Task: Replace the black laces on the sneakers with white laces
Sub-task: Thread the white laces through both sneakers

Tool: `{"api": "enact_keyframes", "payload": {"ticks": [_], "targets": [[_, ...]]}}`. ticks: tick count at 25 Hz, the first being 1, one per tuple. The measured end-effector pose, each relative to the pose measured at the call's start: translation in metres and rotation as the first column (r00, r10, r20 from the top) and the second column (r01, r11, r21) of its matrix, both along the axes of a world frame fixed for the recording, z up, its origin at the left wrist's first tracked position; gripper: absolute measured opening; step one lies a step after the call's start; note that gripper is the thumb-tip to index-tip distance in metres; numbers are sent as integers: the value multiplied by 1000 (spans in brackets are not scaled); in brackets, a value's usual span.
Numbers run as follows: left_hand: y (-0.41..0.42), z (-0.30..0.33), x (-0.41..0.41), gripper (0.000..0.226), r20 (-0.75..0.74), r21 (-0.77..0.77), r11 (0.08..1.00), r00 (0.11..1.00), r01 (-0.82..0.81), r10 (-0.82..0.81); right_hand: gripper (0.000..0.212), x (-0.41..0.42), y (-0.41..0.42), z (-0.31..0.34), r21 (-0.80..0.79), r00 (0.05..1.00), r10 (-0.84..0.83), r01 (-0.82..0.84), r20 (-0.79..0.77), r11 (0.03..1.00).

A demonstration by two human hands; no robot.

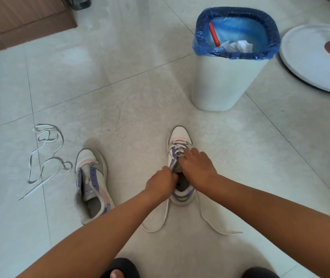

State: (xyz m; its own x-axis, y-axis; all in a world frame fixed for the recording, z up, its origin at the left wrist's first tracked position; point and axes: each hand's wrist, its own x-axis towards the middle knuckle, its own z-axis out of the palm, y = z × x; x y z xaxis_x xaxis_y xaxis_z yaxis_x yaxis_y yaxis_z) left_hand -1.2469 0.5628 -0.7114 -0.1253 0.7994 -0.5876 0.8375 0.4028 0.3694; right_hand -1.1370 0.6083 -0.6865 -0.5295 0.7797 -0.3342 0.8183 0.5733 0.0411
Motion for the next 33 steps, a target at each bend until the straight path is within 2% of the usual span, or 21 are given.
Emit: {"api": "enact_keyframes", "payload": {"ticks": [3,5,8,10,13,16,18,21,23,25,29,31,33], "targets": [[0,2,2,28,12,3,1000,1000,-21,21,26,7,-5,14,50,989,85,-79,-124,996],[1,4,2,24,-11,1,1000,1000,21,-21,24,11,-20,27,63,968,174,-165,-181,984],[1,6,5,22,-37,-16,996,996,86,-87,16,20,-41,25,-241,961,183,-231,-206,943],[0,8,5,23,-43,-35,996,996,82,-83,11,23,-38,28,-312,952,126,-215,-280,926],[0,8,4,23,-26,-46,999,999,22,-23,17,23,-31,38,-445,892,-23,-203,-451,872],[0,13,5,23,-31,-62,998,999,-13,11,14,27,-32,37,-584,888,-110,-195,-446,788],[1,18,5,26,-20,-71,997,1000,-2,0,14,32,-35,33,-637,853,-282,-75,-440,767],[-3,23,0,37,3,-142,989,999,-42,42,13,37,-39,29,-702,704,-551,105,-448,705],[-7,27,-6,40,-83,-156,987,995,35,-49,13,42,-38,31,-771,572,-686,139,-450,622],[-10,31,-14,37,-73,-78,994,993,83,-89,12,45,-34,35,-857,446,-799,123,-403,501],[-6,45,-31,30,249,84,996,969,-14,-8,13,53,-29,42,-938,344,-898,110,-274,328],[-1,53,-42,29,429,115,977,896,-182,117,13,59,-21,43,-972,205,-957,72,-207,226],[6,57,-55,29,513,143,941,836,-306,194,15,70,-7,45,-983,106,-980,49,-169,175]]}}
